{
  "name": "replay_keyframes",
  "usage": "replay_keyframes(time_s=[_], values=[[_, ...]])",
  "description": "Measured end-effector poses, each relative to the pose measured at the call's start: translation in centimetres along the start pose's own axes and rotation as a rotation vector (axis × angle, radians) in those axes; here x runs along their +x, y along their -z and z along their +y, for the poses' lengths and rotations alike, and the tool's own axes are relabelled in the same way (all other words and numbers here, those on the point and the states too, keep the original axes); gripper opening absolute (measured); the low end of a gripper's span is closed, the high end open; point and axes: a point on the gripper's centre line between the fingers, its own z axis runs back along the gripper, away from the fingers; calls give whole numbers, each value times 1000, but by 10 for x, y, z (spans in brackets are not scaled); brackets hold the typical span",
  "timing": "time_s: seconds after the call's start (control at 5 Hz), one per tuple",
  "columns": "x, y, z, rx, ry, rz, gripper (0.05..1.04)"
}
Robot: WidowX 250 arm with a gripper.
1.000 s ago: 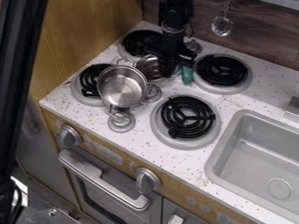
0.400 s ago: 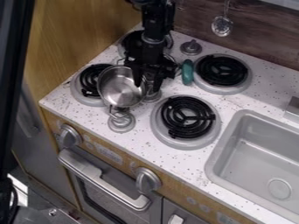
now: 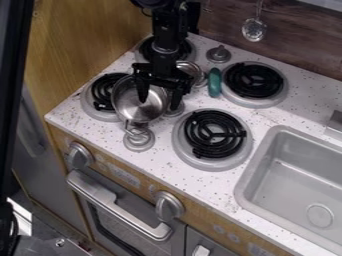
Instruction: Take the pan from bottom left burner and put it on bottom right burner
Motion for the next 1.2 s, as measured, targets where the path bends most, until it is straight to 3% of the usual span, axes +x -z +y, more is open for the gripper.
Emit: replay_keyframes(time_s=[0.4,0.6,1.0,1.2], values=[[-4,13,2,21,7,54,997],[-4,13,3,25,5,56,935],[-8,21,4,36,13,76,361],[-7,20,3,34,23,60,150]])
